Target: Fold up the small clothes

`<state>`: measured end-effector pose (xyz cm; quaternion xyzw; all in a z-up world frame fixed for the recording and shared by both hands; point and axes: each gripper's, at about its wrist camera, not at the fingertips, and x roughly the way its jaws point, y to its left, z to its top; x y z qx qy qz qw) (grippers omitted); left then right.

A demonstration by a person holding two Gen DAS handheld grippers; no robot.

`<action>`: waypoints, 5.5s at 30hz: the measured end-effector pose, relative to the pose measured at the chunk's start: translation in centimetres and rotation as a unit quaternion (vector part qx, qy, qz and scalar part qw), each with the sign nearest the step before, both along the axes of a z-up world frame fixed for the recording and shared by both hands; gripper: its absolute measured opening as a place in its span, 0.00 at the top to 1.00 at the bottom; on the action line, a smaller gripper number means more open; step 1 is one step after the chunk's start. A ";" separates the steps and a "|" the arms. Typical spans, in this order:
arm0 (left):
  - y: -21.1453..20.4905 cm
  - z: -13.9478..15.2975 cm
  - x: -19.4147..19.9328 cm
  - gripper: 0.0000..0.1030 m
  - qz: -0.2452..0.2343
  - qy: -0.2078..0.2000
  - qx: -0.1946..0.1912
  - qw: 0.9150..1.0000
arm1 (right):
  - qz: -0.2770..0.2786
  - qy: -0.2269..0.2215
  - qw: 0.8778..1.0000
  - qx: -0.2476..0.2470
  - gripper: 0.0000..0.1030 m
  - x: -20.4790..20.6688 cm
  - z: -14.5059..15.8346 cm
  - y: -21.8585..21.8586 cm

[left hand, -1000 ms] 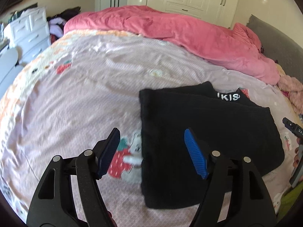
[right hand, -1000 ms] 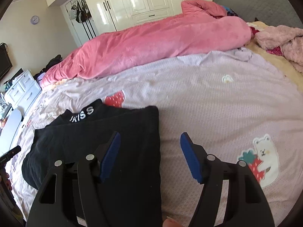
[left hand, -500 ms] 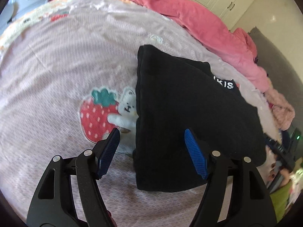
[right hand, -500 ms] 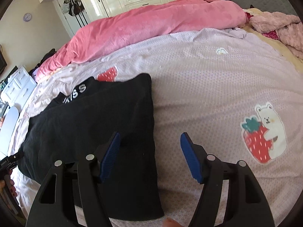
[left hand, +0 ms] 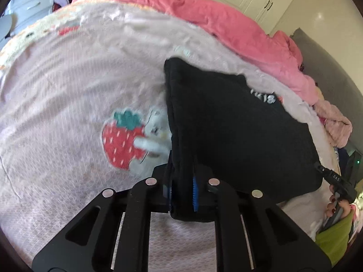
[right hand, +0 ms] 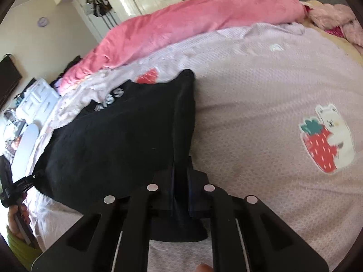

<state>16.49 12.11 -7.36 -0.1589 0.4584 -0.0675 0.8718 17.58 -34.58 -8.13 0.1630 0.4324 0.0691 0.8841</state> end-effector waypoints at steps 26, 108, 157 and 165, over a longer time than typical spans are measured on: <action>-8.5 4.8 -1.9 0.59 -0.036 -0.074 0.138 0.987 | 0.085 -0.079 0.990 -0.087 0.50 -1.4 3.0 7.3; -2.3 6.2 -8.1 0.09 0.028 -0.059 0.146 0.987 | 0.157 -0.103 0.978 -0.092 0.04 -7.7 6.1 19.4; 0.5 -0.4 9.6 0.09 -0.009 0.098 -0.054 0.994 | 0.238 -0.171 0.938 -0.184 0.93 -2.8 1.3 32.8; -1.9 -0.7 10.1 0.49 -0.024 0.113 -0.106 0.988 | 0.229 -0.162 0.955 -0.099 0.93 -2.2 2.2 30.3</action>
